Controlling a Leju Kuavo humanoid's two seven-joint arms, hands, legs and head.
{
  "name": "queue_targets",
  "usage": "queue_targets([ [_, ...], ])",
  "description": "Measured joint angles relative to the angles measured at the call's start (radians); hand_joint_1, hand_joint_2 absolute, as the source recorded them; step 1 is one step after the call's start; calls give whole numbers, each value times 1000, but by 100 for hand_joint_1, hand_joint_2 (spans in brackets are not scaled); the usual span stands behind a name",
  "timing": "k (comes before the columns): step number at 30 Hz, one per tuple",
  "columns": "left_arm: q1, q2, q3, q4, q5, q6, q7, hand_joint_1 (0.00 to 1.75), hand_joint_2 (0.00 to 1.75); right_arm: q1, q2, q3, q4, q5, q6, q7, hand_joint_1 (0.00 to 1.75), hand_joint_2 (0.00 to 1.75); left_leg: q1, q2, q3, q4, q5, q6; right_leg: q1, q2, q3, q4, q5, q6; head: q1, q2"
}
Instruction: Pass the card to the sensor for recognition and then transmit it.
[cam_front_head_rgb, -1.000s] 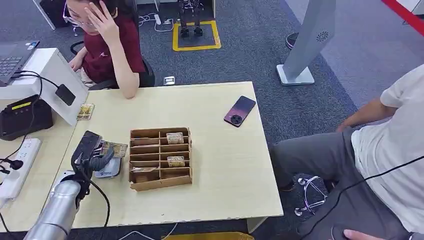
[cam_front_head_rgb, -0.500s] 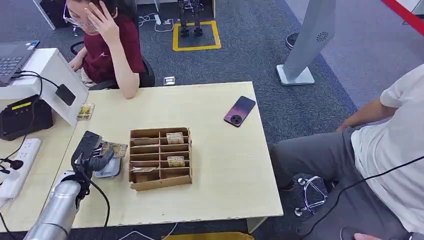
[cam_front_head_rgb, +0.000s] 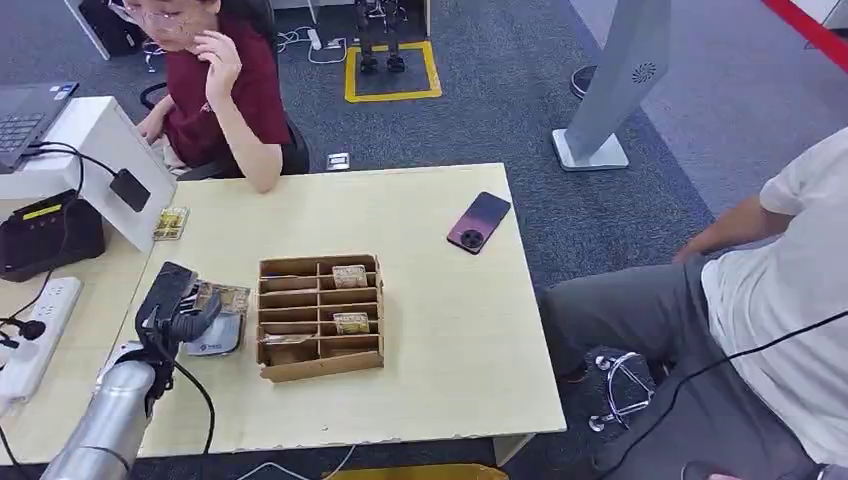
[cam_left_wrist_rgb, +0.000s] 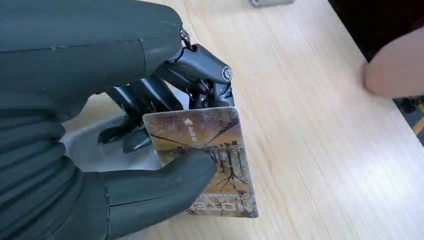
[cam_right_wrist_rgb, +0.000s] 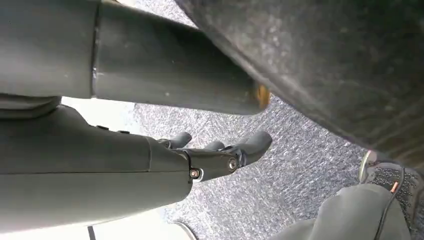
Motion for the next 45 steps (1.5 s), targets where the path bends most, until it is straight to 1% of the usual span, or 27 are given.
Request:
queue_targets([
  [3, -4, 15, 0, 0, 5, -6, 0, 175, 175, 0, 0, 0, 1, 0, 0, 0, 0, 0, 0, -1, 0, 0, 0, 0, 0, -1, 0, 0, 0, 0, 0, 0],
  [7, -5, 22, 0, 0, 6, -8, 0, 175, 175, 0, 0, 1, 1, 0, 0, 0, 0, 0, 0, -1, 0, 0, 0, 0, 0, 0, 0, 0, 0, 0, 0, 0],
  [16, -5, 27, 0, 0, 5, -8, 0, 175, 175, 0, 1, 2, 1, -2, -1, 0, 0, 0, 0, -1, 0, 0, 0, 0, 0, -1, 0, 0, 0, 0, 0, 0],
  [26, -4, 28, 0, 0, -25, -16, 0, 175, 175, 0, 1, 5, 1, -5, -1, -3, 0, 0, 0, -1, -1, 0, 0, 0, 0, -1, 0, 0, 0, 0, 0, 0],
  [34, -4, 27, -8, 3, -188, 95, 7, 175, 175, 0, 1, 6, 1, -8, -1, -6, 0, 0, 0, -1, 0, 0, 0, 0, 0, -1, 0, 0, 0, 0, 0, 0],
  [40, -4, 26, -18, 9, -243, 128, 8, 175, 175, 0, 1, 8, 1, -16, -1, -8, 0, 0, 0, -1, 0, 0, 0, 0, 0, -1, 0, 0, 0, 0, 0, 0],
  [43, -5, 24, -31, 18, -301, 172, 30, 175, 175, -1, 1, 16, 1, -19, -1, -9, 0, 0, 0, -1, 0, 0, 0, 0, 0, 0, 0, 0, 0, 0, 0, 0],
  [45, -9, 19, -42, 43, -348, 202, 43, 175, 175, -1, 1, 21, 1, -19, 0, -10, 0, 0, 0, -1, 0, 0, 0, 0, 0, 0, 1, 0, 0, 0, 0, 0],
])
